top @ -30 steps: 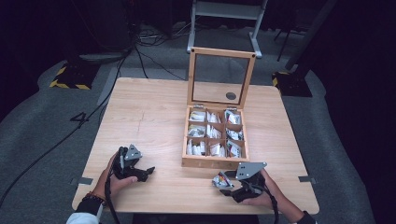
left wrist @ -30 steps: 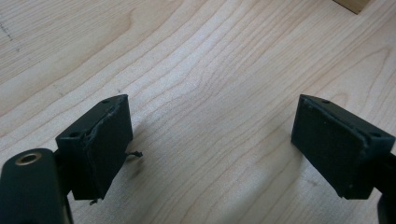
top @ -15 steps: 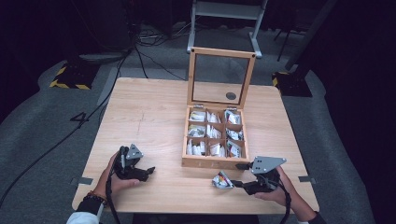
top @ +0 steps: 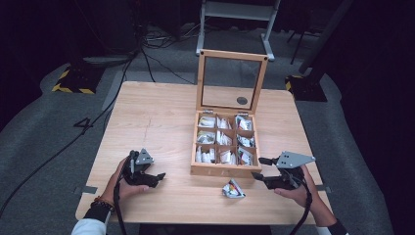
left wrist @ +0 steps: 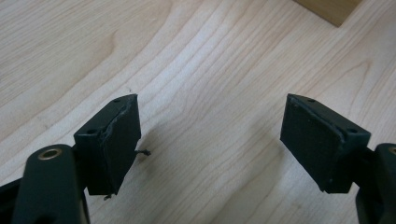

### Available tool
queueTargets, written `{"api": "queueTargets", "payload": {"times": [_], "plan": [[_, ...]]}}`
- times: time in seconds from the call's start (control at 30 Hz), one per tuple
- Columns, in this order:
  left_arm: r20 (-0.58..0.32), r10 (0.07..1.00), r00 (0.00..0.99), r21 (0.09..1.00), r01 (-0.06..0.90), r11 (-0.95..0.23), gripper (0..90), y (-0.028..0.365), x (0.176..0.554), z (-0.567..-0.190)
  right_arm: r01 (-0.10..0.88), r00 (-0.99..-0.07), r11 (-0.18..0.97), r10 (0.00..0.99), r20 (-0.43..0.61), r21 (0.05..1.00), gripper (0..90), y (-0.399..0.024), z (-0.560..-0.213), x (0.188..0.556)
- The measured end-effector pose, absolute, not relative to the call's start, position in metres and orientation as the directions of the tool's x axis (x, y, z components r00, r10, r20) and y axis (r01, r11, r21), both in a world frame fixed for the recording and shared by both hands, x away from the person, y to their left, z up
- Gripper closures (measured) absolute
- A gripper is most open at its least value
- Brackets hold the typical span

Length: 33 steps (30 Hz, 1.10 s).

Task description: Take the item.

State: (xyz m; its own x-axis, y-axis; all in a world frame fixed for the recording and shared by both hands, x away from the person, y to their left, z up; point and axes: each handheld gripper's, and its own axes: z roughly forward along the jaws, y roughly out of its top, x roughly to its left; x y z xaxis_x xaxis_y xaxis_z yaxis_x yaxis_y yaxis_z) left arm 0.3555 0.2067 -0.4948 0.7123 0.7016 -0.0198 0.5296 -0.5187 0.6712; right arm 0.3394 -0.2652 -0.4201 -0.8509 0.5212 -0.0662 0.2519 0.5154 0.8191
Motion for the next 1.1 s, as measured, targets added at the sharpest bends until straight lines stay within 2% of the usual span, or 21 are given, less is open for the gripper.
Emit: {"api": "queueTargets", "payload": {"times": [0.4,1.1], "plan": [[-0.022,0.688,0.725,0.72,0.489,-0.492,18.9,0.205,0.369,-0.479,0.307,-0.77,0.447,0.636,-0.057,0.84,36.9,-0.285,-0.418,0.364],[-0.018,0.668,0.744,0.771,0.435,-0.464,17.8,0.173,0.416,-0.443,0.358,-0.66,0.368,0.75,-0.046,0.858,33.5,-0.302,-0.409,0.418]]}}
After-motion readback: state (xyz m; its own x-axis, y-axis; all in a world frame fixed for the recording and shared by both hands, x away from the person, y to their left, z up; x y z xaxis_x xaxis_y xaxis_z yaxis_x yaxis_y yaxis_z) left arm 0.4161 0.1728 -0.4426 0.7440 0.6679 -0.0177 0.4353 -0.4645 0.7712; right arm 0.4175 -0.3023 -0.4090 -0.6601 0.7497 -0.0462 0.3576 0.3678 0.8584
